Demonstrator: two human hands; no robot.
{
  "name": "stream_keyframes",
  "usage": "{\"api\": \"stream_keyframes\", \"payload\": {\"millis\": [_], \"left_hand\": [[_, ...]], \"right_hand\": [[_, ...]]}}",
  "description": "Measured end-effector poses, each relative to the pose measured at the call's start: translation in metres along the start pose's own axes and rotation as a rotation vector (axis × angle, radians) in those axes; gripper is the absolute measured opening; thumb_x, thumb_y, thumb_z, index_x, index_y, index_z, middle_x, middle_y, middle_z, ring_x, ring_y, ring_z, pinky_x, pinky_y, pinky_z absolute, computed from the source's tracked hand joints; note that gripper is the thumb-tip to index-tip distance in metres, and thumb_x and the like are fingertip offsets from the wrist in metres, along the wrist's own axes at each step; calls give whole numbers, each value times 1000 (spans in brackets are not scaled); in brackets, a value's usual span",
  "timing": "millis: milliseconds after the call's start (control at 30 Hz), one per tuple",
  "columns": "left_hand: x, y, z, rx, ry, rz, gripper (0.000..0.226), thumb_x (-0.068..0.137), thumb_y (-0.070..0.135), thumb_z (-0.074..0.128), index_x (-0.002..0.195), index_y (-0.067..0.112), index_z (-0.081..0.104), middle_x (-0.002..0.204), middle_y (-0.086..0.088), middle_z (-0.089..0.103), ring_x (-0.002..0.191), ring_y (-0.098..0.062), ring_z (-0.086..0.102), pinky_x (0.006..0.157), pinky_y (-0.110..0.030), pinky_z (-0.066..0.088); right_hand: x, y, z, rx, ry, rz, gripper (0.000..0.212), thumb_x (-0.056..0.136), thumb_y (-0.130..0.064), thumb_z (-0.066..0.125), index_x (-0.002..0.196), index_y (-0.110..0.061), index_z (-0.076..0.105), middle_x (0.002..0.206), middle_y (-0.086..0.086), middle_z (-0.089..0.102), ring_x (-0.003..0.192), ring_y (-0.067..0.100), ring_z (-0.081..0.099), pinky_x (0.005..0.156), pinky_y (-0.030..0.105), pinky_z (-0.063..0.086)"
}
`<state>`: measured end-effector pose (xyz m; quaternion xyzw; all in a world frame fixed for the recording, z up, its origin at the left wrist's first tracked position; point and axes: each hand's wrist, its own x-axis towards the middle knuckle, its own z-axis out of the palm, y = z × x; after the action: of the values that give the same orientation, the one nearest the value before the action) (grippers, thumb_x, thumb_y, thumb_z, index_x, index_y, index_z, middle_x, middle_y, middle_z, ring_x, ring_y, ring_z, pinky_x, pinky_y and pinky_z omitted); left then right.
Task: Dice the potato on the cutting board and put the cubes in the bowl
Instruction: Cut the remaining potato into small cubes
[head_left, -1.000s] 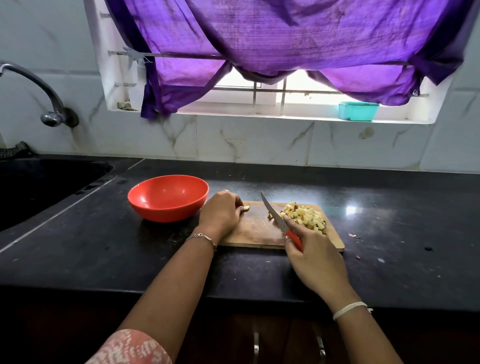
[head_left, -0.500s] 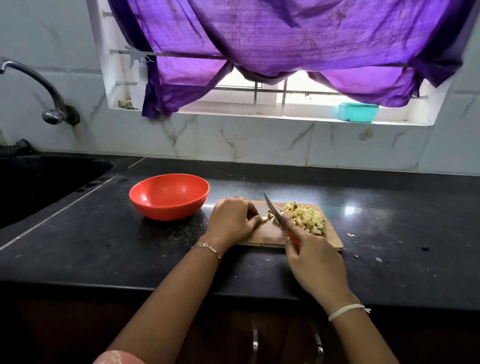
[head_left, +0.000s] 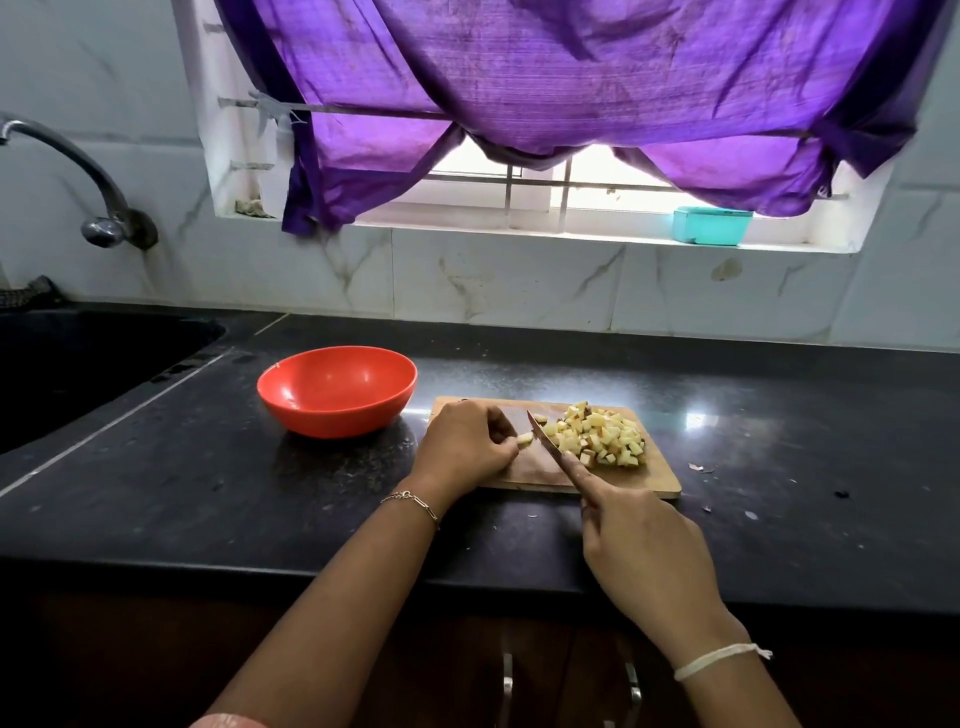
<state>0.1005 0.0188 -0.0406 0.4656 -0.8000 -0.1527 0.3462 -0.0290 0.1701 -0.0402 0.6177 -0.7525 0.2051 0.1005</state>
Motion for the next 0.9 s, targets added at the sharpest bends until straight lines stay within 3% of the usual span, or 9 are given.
{"api": "stream_keyframes", "payload": {"millis": [233,367,600,900], "left_hand": [[3,-3,2,-34,-27,-6,16,76,36,76,83,22,77,79,9,73,70,-3,61,72,-21,50],[4,-2,3,-28,-28,-11,14,77,33,76,85,22,77,81,8,73,69,-3,58,71,-20,49],[5,-2,2,-36,-56,-23,12,78,30,75,88,22,77,85,7,74,70,-3,57,72,-18,46],[3,-2,0,-44,-19,-38,17,76,35,78,81,20,76,79,7,72,64,0,54,66,-14,41]], "right_hand": [[1,-4,1,-82,-2,-49,58,99,-29,36,148,-49,13,112,-5,63,99,15,62,68,29,41],[2,-8,5,-171,-14,-79,64,98,-19,37,152,-41,10,108,-4,64,96,17,62,70,31,45],[15,-14,6,-197,-1,-137,61,98,-11,35,153,-32,18,107,-2,65,97,20,63,70,32,45],[8,-12,11,-56,51,-32,64,97,-21,40,150,-44,13,101,-2,65,92,18,63,64,29,40]]}}
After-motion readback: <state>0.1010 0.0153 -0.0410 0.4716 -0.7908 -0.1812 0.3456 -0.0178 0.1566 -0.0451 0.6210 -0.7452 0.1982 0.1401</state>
